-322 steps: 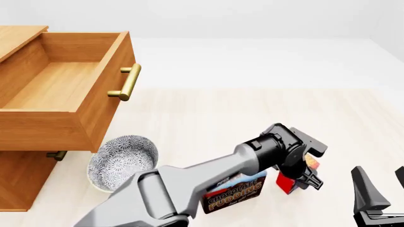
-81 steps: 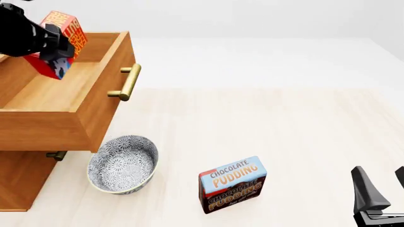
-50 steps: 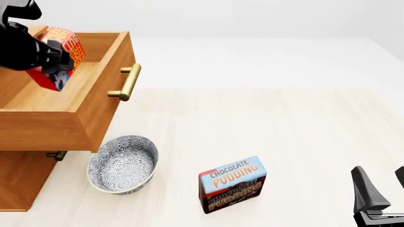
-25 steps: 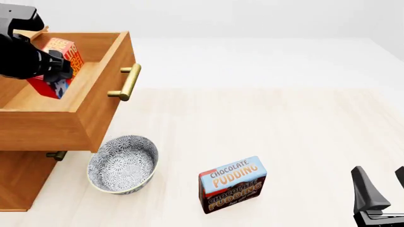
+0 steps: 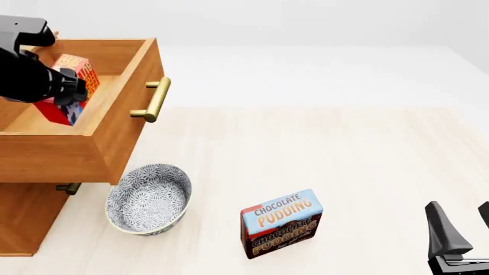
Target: Put the butter at the back in the top drawer of the cabinet and close it.
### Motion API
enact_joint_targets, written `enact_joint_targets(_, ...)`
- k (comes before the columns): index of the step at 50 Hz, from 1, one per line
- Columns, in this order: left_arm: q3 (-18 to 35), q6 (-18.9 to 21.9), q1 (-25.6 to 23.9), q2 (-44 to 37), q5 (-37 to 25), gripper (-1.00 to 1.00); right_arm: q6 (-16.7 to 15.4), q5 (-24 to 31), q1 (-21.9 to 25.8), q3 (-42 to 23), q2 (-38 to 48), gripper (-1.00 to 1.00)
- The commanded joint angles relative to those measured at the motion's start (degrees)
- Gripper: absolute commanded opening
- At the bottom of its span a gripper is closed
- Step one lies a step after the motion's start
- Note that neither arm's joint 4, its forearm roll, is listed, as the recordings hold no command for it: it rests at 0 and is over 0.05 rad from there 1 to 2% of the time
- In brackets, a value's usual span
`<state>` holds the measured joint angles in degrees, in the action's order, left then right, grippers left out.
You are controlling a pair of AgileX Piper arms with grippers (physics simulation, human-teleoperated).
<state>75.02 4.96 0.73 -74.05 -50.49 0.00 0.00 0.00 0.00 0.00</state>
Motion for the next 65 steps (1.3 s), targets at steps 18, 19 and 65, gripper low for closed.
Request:
enact_joint_targets(18, -1.88, -0.06, 0.86, -1.97, 2.88, -1.00, 0.00, 0.00, 0.00, 0.00, 0.00, 1.00)
enact_joint_targets(19, -2.02, -0.08, 0.89, -2.02, 2.96, -1.00, 0.00, 0.00, 0.00, 0.00, 0.00, 1.00)
enact_joint_targets(65, 6.96, -3.74, -1.70, 3.38, -4.14, 1.00, 0.00, 0.00, 0.00, 0.00, 0.00, 1.00)
